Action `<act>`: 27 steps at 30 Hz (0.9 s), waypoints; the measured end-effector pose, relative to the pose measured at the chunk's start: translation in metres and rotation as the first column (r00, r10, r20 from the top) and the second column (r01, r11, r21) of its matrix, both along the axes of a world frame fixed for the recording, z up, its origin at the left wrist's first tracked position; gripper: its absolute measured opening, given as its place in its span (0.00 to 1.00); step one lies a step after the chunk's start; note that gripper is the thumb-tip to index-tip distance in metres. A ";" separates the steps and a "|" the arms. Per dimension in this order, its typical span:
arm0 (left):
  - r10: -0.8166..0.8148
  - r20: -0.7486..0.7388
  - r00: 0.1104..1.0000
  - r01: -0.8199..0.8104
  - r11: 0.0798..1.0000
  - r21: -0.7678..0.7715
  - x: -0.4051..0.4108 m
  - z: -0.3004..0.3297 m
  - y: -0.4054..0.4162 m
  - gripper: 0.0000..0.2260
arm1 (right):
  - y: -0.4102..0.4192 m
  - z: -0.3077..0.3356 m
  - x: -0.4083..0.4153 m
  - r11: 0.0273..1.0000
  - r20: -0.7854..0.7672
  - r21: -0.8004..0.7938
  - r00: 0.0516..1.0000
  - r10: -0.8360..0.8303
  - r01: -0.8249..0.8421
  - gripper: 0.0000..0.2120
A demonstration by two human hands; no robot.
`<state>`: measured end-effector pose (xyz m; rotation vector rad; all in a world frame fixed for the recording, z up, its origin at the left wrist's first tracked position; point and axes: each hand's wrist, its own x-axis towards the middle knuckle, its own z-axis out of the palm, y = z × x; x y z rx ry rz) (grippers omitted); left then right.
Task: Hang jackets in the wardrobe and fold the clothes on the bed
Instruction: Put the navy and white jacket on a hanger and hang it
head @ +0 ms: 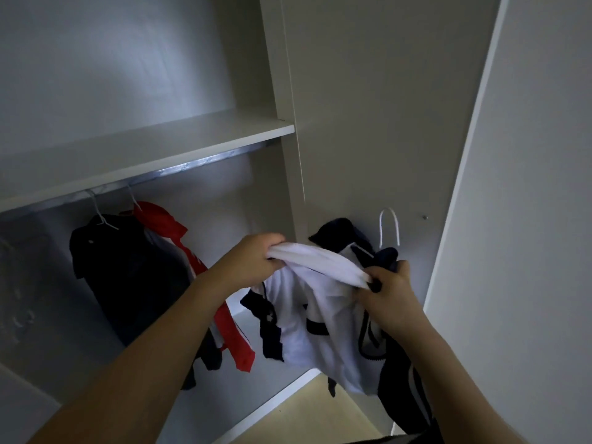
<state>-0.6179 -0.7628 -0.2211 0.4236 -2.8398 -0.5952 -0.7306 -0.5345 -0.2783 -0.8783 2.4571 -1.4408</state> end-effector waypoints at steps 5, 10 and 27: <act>-0.214 0.218 0.952 0.231 0.971 -0.055 -0.022 0.028 0.037 0.03 | -0.005 0.005 0.012 0.975 0.081 0.058 0.974 0.212 -0.217 0.33; -0.197 0.161 0.967 0.199 0.980 0.005 -0.020 0.025 0.036 0.10 | -0.012 -0.004 0.007 0.991 0.062 -0.041 0.990 0.127 -0.125 0.06; 0.185 -0.046 0.982 -0.067 0.562 0.824 -0.010 -0.017 0.059 0.14 | -0.004 -0.005 0.030 0.945 0.563 -0.307 0.822 0.088 0.109 0.09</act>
